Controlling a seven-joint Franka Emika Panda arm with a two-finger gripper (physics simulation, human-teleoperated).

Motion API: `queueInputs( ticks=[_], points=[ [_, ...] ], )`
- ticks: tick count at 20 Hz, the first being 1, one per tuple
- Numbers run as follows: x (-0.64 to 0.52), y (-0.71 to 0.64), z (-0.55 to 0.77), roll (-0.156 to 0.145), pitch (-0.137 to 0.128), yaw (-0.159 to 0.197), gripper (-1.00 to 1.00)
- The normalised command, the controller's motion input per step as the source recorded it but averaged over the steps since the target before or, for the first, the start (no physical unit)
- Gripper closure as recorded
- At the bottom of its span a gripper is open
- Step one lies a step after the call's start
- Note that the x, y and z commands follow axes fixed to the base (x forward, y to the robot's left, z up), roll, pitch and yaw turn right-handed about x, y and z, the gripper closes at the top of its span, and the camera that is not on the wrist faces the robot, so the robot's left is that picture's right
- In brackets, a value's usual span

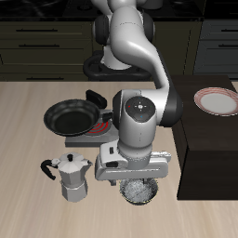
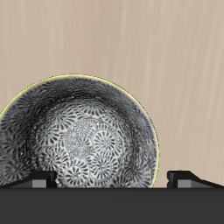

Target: Place the bowl on the plate

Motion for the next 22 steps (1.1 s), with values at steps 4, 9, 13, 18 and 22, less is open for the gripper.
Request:
queueInputs(
  ticks=[4,9,13,18,22],
  points=[
    [-0.03,0.0,-0.09,0.001,0.015,-0.008,-1.0],
    [-0.01,-0.05,-0.12,-0.005,0.024,-0.003,-1.0],
    [-0.04,-0.04,-0.08,-0.003,0.017,-0.002,-1.0],
    [0.0,-0.03,-0.03,-0.001,0.006,-0.002,-1.0],
    [0.01,-0.01,-0.03,0.021,0.006,0.004,1.0]
  ],
)
